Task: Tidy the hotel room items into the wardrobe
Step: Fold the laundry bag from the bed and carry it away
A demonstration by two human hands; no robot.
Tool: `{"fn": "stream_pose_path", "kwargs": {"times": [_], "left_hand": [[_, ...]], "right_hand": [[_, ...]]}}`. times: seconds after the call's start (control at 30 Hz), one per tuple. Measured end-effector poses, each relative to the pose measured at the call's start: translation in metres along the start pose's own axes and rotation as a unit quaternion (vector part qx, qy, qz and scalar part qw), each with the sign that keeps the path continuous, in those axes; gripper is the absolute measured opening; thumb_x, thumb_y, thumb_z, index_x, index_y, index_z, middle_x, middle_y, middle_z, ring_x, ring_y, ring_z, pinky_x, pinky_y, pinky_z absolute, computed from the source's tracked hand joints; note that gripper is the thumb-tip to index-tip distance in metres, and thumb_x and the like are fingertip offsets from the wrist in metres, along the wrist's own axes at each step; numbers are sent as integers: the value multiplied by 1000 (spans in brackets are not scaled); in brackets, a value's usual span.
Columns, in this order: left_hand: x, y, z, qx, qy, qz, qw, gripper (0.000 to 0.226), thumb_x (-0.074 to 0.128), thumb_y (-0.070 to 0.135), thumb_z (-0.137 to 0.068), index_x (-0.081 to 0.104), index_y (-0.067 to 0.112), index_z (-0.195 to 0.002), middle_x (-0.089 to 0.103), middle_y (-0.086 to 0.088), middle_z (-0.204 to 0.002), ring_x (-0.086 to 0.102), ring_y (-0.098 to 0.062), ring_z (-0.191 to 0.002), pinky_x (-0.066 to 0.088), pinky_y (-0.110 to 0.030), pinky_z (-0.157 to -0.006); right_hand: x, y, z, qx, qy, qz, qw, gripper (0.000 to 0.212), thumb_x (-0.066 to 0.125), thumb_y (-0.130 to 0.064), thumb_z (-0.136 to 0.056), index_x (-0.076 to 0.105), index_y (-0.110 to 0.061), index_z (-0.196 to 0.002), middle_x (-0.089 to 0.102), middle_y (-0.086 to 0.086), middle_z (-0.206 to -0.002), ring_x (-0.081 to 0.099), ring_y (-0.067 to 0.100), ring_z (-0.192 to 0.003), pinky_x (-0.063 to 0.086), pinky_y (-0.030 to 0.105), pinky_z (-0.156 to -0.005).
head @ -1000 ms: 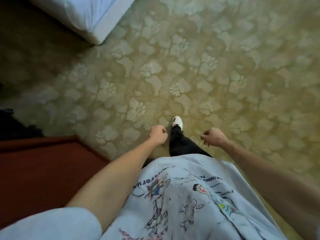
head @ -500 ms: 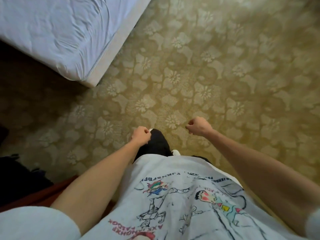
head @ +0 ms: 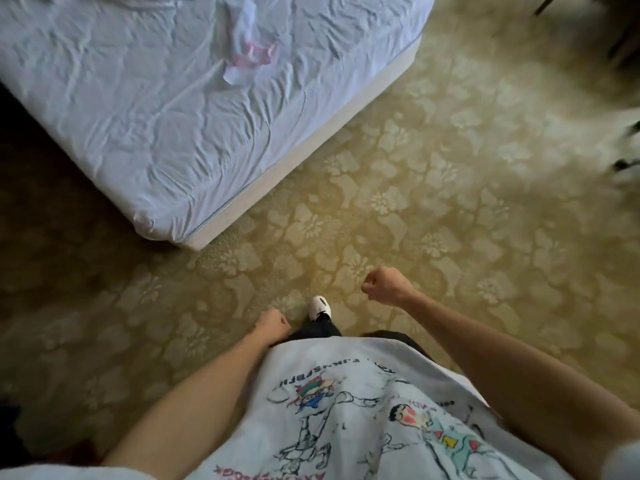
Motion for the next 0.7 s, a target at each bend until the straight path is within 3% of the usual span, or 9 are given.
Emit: {"fn": "stream_pose_path", "kwargs": {"times": [0.07, 0.23, 0.43, 0.57, 0.7], "left_hand": [[-32, 42, -24, 18, 1, 15, 1000, 26, 54, 11, -91, 70, 12, -71, 74, -10, -72, 71, -26, -66, 55, -31, -58], [-101, 157, -75, 66, -27, 60, 996, 25, 52, 14, -97, 75, 4, -92, 77, -8, -84, 65, -17, -59, 49, -23, -50], [-187, 286, -164, 115, -34, 35, 992, 25, 52, 14, -95, 75, 6, -89, 77, -8, -83, 64, -17, -56, 45, -20, -45], [-263, 346, -223, 105, -17, 40, 994, 24, 53, 16, -98, 73, 8, -90, 76, -6, -84, 66, -18, -61, 49, -23, -51], [-347, 371, -259, 63, 30, 66, 995, 26, 53, 15, -99, 68, 13, -79, 74, -3, -76, 63, -13, -57, 47, -22, -48]], "right_hand": [[-38, 17, -27, 24, 15, 8, 1000, 27, 56, -25, -91, 75, -6, -88, 76, 9, -83, 73, 26, -79, 60, 38, -71], [-116, 68, -75, 105, 30, -6, 994, 26, 60, -26, -89, 72, -9, -74, 73, 3, -71, 71, 21, -68, 57, 33, -62], [-190, 106, -163, 162, 6, -31, 986, 28, 62, -25, -90, 74, -8, -72, 74, 2, -68, 70, 17, -65, 61, 36, -68], [-267, 94, -243, 167, 12, -61, 984, 26, 61, -24, -90, 73, -8, -72, 74, 2, -68, 71, 20, -65, 61, 35, -66], [-364, 32, -328, 118, 10, -40, 992, 26, 61, -22, -92, 73, -5, -77, 75, 6, -73, 70, 22, -67, 56, 31, -64]]}}
Point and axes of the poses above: each hand's wrist, its own z-axis away from the middle knuckle, its own x-axis out of the palm, y = z × x, the point moved 5 cm from there along -z, towards the middle knuckle
